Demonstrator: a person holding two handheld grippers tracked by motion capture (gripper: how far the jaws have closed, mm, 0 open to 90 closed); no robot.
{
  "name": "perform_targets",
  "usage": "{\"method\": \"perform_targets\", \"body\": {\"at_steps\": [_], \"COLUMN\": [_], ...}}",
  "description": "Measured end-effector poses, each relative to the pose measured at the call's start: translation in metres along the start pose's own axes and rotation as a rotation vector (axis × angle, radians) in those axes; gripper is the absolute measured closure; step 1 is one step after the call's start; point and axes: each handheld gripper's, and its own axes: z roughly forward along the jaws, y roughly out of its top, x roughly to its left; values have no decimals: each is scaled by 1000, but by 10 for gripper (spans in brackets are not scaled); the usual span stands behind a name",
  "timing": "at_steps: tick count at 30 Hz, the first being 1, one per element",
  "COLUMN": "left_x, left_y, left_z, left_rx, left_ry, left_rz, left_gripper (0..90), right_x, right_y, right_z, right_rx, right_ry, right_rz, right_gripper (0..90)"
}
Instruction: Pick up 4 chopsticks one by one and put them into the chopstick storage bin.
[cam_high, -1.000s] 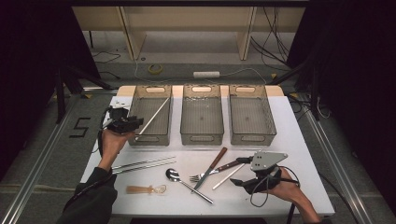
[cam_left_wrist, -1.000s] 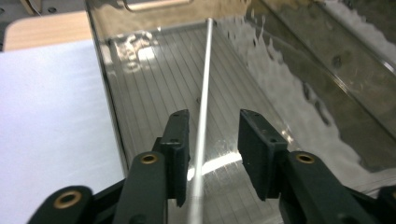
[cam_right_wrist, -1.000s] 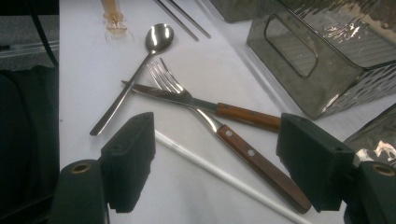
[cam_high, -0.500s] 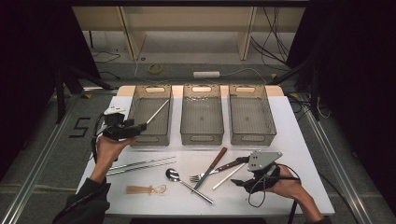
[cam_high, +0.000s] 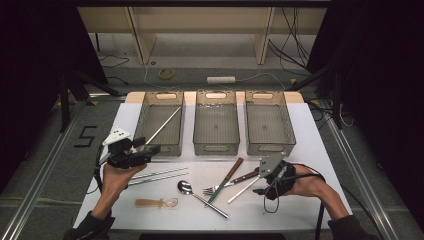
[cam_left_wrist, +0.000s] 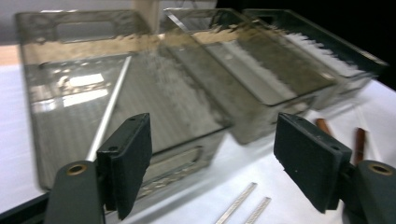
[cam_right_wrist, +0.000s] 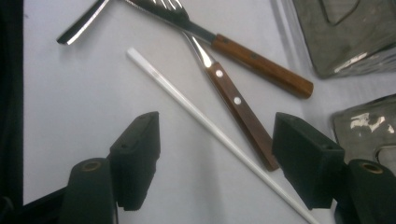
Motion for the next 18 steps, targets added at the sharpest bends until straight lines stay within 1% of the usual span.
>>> {"method": "perform_targets", "body": {"at_steps": [2, 3, 4, 6, 7, 8, 11, 13, 15, 16, 18], "left_x": [-6, -9, -12, -17, -20, -21, -26, -28, -29, -30, -31], "left_y": [-3, -4, -6, -7, -8, -8, -9, -10, -11, -12, -12], "left_z": [-2, -3, -3, -4, -4, -4, -5, -6, -7, -7, -8], "left_rx": [-9, -12, -12, -11, -12, -10, -4, -8, -8, -8, -6], "left_ry": [-19, -30, -37, -46, -52, -55, -49, -53, -58, -62, -69], "left_rz": [12, 14, 24, 41, 45, 55, 80, 80, 77, 76, 78], "left_gripper": [253, 250, 244, 239, 239, 239, 239, 239, 239, 239, 236], "right_x": [-5, -8, -10, -13, -15, -16, -19, -21, -20, -20, -20], "right_y": [0, 1, 1, 1, 2, 2, 3, 4, 4, 3, 4], "right_z": [1, 2, 3, 5, 5, 7, 11, 14, 18, 20, 24], "right_rx": [28, 39, 54, 70, 80, 89, 115, 122, 154, 165, 182], "right_ry": [16, 19, 29, 40, 45, 48, 55, 70, 83, 86, 94], "right_rz": [-4, -13, -9, -23, -21, -25, -34, -45, -59, -71, -79], "right_gripper": [354, 357, 362, 386, 397, 403, 436, 460, 474, 482, 495]}}
